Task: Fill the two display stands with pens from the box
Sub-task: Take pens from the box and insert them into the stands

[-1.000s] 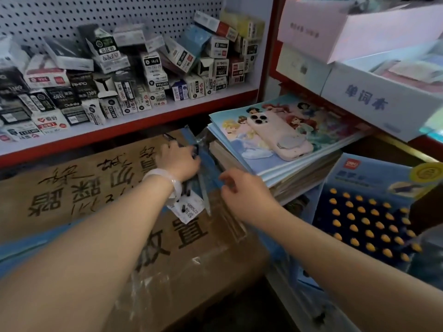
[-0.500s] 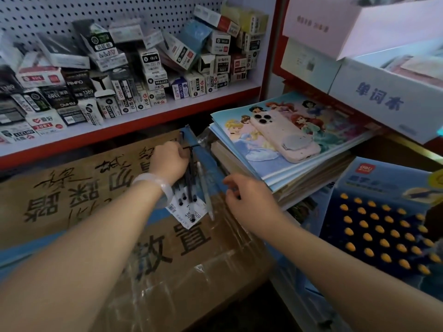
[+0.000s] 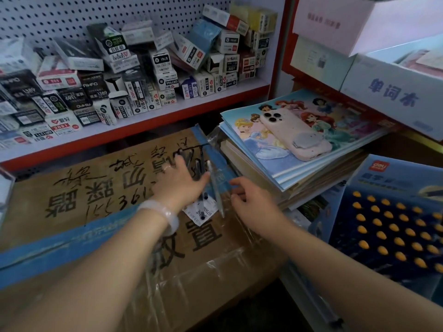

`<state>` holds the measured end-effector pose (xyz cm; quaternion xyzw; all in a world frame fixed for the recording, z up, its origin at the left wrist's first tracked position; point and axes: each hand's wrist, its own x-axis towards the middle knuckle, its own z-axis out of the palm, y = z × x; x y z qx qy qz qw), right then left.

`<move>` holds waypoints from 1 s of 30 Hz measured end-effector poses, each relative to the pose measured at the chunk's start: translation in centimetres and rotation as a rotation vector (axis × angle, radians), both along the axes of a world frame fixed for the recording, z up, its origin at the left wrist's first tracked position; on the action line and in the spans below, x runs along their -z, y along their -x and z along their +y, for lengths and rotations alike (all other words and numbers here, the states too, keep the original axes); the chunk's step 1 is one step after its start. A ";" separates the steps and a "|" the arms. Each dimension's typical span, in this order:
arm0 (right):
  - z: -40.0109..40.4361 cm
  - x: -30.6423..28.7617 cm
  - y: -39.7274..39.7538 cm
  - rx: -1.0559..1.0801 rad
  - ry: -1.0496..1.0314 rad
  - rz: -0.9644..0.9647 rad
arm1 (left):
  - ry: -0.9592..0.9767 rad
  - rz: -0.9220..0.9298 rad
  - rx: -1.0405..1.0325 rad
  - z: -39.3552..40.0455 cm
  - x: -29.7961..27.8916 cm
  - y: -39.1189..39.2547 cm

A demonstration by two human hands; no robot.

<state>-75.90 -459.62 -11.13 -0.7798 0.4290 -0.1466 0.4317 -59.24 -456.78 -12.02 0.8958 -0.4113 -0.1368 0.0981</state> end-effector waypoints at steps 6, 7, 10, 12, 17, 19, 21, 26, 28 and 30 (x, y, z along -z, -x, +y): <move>0.0 0.7 0.9 -0.024 0.000 -0.007 | -0.221 -0.060 0.065 -3.7 -0.6 1.5; 0.0 0.7 1.0 -0.025 0.002 -0.010 | -0.221 -0.037 0.051 -4.0 -0.8 1.6; 0.2 0.7 1.4 -0.014 0.002 -0.019 | -0.217 0.010 0.001 -3.9 -0.9 1.4; 0.5 0.6 1.8 -0.001 -0.010 -0.016 | -0.185 0.023 -0.018 -3.2 -0.8 1.1; 1.2 0.0 2.8 -0.011 -0.038 0.005 | -0.004 0.100 0.043 -0.6 -0.2 0.7; 1.7 -0.2 3.4 -0.018 -0.048 0.014 | 0.112 0.216 0.099 0.7 -0.1 0.5; 2.2 -0.5 4.1 -0.023 -0.060 0.039 | 0.290 0.414 0.117 2.5 -0.2 0.8; 3.2 -2.4 5.8 -0.013 -0.028 0.075 | 0.589 0.817 0.082 6.8 -2.1 3.7; 3.6 -3.6 6.0 -0.008 0.007 0.045 | 0.637 0.919 0.100 7.8 -3.4 5.0; 4.2 -5.1 6.1 0.000 0.040 -0.024 | 0.657 0.979 0.139 8.7 -4.7 6.2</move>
